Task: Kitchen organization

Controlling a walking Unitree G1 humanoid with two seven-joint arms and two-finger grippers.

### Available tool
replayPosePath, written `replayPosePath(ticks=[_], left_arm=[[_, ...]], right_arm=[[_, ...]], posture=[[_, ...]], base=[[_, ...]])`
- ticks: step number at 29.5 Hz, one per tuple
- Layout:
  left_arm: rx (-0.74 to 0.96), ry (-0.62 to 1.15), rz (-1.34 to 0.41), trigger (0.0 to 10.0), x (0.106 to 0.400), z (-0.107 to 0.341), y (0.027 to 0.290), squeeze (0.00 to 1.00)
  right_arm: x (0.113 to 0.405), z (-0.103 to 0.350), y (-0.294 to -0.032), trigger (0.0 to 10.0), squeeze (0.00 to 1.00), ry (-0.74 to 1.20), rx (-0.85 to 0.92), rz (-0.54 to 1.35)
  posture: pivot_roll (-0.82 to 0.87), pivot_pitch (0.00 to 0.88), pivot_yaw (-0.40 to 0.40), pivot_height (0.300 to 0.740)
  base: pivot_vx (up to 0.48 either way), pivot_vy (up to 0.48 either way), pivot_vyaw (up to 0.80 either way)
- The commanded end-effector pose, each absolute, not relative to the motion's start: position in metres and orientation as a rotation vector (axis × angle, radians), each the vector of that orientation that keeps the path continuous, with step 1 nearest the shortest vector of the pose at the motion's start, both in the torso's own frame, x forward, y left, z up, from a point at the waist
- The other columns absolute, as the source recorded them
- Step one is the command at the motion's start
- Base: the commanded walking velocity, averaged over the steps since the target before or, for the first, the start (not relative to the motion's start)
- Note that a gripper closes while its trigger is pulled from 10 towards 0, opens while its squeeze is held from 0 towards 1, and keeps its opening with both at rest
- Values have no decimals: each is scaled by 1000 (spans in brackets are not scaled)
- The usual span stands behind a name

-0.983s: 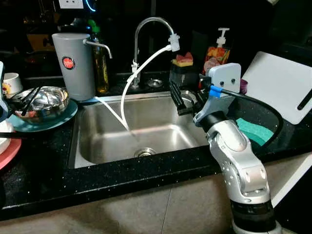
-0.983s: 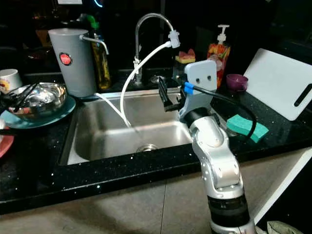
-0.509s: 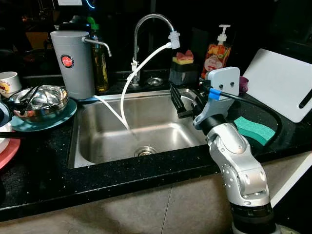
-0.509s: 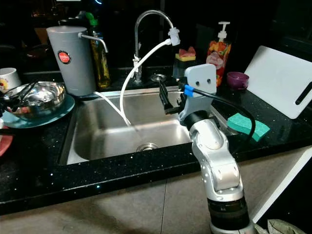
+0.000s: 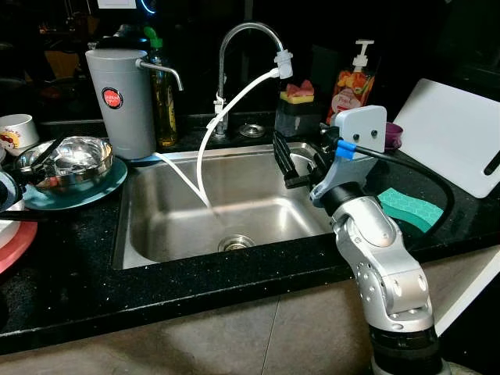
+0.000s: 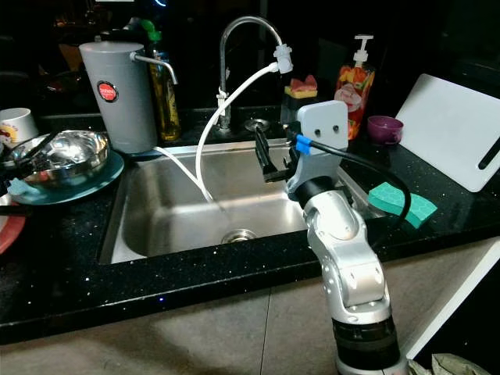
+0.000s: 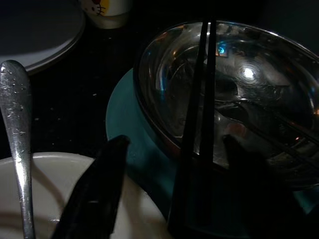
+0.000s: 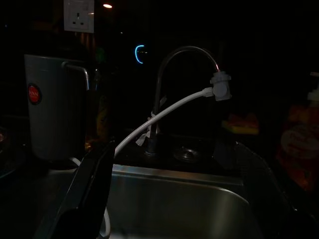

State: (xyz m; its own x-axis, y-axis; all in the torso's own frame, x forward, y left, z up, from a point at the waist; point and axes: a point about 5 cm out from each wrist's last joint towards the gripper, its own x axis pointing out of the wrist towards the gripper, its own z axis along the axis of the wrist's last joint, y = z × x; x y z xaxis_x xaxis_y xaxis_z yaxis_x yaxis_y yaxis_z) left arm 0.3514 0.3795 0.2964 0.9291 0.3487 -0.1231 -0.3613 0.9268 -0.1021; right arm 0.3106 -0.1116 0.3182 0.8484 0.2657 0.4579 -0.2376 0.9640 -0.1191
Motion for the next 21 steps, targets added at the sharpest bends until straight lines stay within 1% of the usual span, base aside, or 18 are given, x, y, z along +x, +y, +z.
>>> replayPosePath(ticks=[1,18,19,21], left_arm=[[-150,147,368,0,350,283,380,0],[-215,113,365,0,351,286,379,0],[-214,90,368,10000,351,290,379,0],[-213,73,371,10000,352,293,380,0]], right_arm=[[310,321,-112,10000,0,-497,-54,259],[311,321,-112,10000,0,-500,-53,263],[311,321,-112,10000,0,-500,-53,264],[311,321,-112,10000,0,-499,-53,265]], posture=[[98,99,-52,740],[105,83,-61,740],[105,83,-61,740],[105,83,-61,740]], base=[[0,0,0],[0,0,0],[0,0,0],[0,0,0]])
